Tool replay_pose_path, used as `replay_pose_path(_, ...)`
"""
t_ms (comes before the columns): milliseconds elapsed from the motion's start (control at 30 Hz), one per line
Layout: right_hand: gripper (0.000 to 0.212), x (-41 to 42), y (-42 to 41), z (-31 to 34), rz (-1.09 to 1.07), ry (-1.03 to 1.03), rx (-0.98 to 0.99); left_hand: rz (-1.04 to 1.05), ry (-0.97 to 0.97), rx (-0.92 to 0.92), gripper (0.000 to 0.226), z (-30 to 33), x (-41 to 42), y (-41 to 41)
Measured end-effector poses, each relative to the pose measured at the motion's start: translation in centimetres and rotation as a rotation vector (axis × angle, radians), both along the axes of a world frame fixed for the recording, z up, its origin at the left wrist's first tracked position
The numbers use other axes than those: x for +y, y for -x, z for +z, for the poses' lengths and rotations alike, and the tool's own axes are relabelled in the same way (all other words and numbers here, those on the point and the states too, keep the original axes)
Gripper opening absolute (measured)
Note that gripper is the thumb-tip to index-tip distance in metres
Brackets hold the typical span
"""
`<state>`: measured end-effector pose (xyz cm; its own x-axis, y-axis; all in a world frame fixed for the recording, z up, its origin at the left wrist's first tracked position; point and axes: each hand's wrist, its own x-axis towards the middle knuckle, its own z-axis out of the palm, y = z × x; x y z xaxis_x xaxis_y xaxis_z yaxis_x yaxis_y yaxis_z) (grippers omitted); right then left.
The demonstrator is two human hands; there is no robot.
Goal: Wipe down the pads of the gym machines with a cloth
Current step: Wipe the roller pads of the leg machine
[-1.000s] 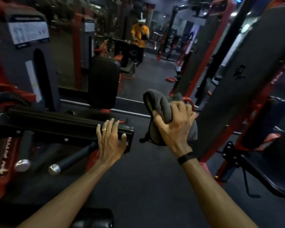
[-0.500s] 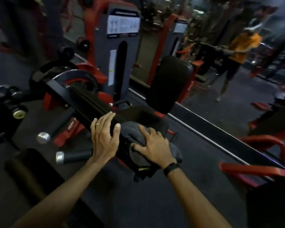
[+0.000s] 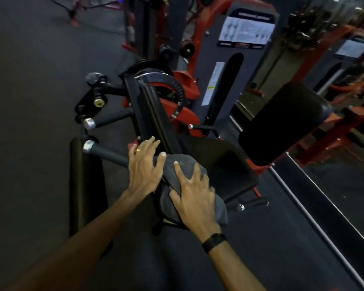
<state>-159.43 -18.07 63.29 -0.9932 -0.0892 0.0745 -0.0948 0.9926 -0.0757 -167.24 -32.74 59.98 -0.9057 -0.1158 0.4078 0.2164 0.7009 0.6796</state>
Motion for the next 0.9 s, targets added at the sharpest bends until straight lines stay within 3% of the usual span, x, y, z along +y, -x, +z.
replay_pose_path(500, 0.07, -1.2, 3.4, 0.5, 0.008, -0.039, -0.072, 0.086, 0.0, -0.064, 0.07, 1.3, -1.3, -0.3)
replay_pose_path(900, 0.07, -6.2, 19.8, 0.9, 0.149, 0.033, -0.095, 0.351, 0.008, -0.049, 0.077, 3.4, -2.7, 8.1)
